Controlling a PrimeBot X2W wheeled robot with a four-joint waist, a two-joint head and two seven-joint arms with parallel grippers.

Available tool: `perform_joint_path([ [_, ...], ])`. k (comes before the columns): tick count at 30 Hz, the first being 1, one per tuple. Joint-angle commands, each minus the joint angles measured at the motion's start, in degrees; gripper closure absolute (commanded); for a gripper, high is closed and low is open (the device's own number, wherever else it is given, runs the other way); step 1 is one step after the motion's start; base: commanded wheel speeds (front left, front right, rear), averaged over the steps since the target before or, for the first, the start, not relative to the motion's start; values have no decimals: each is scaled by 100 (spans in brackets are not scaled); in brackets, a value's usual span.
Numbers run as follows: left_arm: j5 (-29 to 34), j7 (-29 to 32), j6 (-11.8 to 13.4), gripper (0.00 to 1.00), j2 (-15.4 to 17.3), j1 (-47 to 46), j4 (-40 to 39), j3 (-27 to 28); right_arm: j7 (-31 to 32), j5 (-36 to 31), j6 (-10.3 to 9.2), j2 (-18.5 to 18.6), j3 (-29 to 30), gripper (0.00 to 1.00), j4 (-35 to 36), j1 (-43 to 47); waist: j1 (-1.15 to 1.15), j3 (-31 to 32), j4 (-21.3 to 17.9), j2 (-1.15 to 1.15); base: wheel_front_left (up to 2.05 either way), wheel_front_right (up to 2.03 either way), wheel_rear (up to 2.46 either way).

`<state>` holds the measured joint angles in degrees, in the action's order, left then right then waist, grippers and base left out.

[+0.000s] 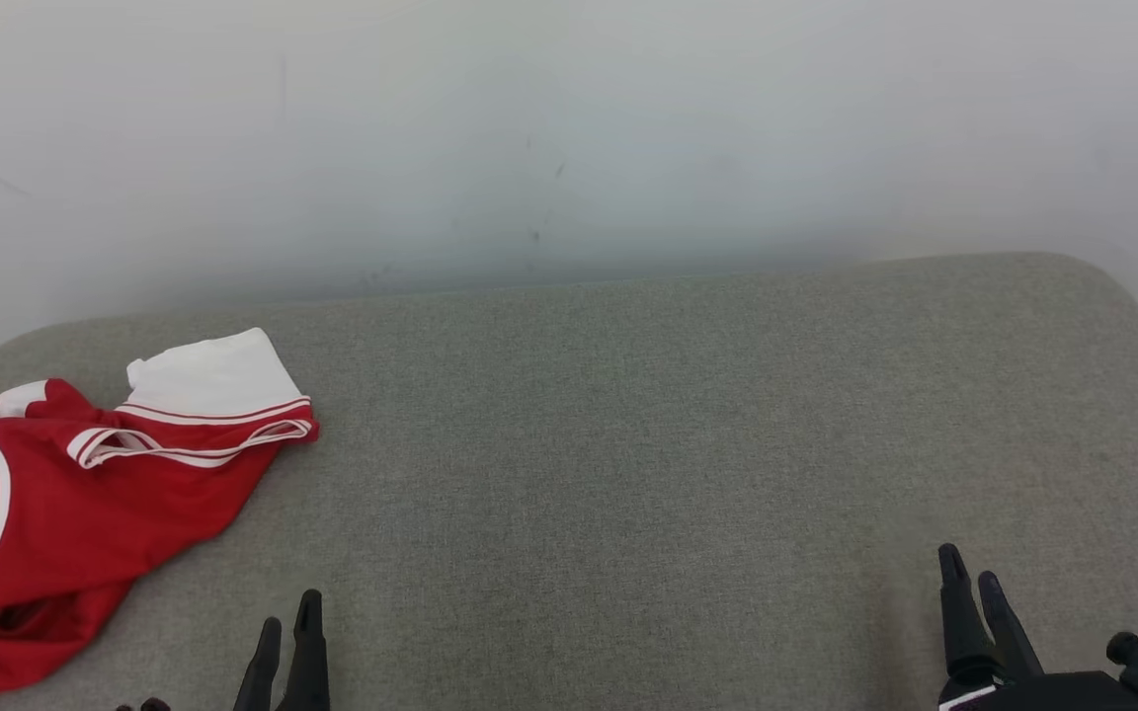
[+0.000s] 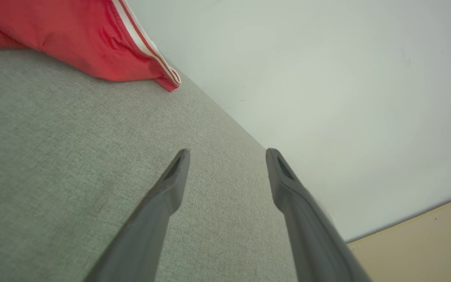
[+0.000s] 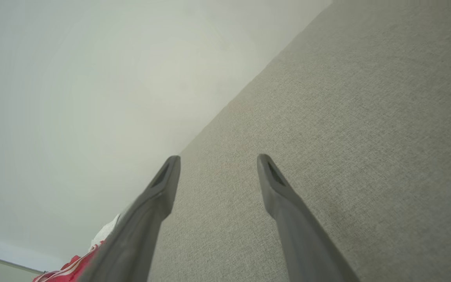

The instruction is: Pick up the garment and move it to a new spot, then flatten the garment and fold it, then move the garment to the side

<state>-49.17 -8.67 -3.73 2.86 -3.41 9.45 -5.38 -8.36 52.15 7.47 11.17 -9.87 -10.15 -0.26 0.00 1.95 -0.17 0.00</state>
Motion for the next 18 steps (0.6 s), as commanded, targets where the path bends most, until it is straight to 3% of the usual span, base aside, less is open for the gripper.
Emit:
perform_joint_path([
  [1,244,-50,35,0,3,1,-115,-3,-50,-271,2,60,-72,0,82,-140,0,-2,-8,0,0,0,0],
  [18,1605,-227,293,0,3,236,-433,-81,-243,-1836,2,38,-617,0,59,-153,0,173,-3,0,0,0,0],
])
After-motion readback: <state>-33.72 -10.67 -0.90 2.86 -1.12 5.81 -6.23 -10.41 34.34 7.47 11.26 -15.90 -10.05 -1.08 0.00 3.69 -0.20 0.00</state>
